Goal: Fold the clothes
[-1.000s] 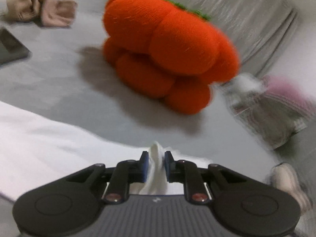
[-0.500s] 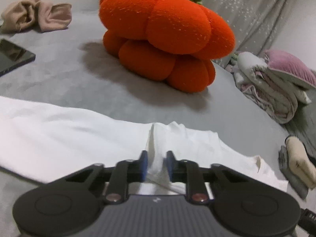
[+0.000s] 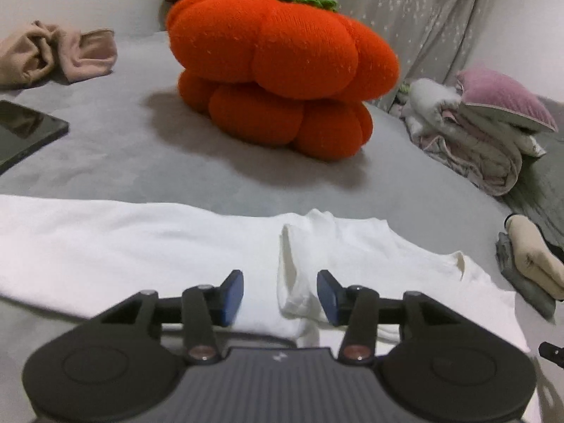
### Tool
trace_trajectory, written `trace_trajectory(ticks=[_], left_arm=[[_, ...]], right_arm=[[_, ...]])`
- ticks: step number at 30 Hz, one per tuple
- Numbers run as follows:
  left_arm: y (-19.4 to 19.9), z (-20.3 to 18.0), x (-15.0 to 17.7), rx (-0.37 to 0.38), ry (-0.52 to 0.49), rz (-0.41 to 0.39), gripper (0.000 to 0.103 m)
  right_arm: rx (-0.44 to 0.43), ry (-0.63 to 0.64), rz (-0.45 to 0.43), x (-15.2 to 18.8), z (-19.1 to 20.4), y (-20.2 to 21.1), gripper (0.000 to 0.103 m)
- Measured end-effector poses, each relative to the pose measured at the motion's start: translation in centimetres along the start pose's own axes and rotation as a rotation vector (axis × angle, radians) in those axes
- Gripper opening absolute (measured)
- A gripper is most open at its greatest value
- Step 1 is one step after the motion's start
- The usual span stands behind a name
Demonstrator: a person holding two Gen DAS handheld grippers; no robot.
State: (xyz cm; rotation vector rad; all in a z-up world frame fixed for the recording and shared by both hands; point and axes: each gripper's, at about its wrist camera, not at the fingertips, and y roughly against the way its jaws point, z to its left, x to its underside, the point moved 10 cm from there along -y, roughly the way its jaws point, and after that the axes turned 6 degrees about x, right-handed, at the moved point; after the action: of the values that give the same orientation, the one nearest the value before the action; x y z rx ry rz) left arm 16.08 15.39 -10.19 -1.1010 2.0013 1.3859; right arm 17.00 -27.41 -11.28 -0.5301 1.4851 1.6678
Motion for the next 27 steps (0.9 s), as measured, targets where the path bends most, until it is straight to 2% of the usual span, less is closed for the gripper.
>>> trace_trajectory(ticks=[1,2,3,4,7,11,13,15,17,19,23,27], left_arm=[[0.5,0.3,0.0,-0.005,0.006,-0.003,0.053],[0.9,0.6,0.1,-0.011,0.011,-0.008,0.058],[1.4,0.9,0.1,-0.020,0.015,-0.013,0.061],[1.8,1.3,0.1,-0.032,0.022,-0.017,0.062],[2.8,2.7,0.3,-0.075,0.054,-0.026,0.067],[3.5,4.6,0.8,-0.157,0.151,-0.015,0.078],[3.8,5.2,1.0,-0.202,0.183,-0.008,0.078],[4.2,5.4,0.9,-0.232,0.181,-0.019,0.085],[4.6,6.1,0.9,-0.284,0.191,-0.033,0.087],[5.0,6.9,1.1,-0.342,0.208,-0.046,0.088],[5.7,8.6,1.4,-0.457,0.239,-0.074,0.092],[5.8,9.3,1.1,-0.499,0.250,-0.092,0.098]], right_arm=[[0.001,0.010,0.002,0.0,0.1,0.4,0.018],[-0.002,0.020,0.003,0.0,0.3,0.7,0.027],[-0.008,0.030,0.003,0.1,0.5,1.1,0.042],[-0.015,0.039,0.002,0.1,0.7,1.4,0.047],[-0.033,0.074,0.010,0.3,1.6,2.6,0.048],[-0.031,0.137,0.026,0.6,3.1,4.6,0.049],[-0.031,0.158,0.034,0.6,3.8,5.7,0.053],[-0.035,0.172,0.043,0.6,4.5,6.6,0.060],[-0.042,0.182,0.055,0.6,5.1,7.3,0.061],[-0.049,0.184,0.064,0.5,5.6,7.8,0.063],[-0.079,0.160,0.046,0.5,6.5,8.0,0.073],[-0.106,0.101,0.075,1.3,7.3,6.7,0.075]])
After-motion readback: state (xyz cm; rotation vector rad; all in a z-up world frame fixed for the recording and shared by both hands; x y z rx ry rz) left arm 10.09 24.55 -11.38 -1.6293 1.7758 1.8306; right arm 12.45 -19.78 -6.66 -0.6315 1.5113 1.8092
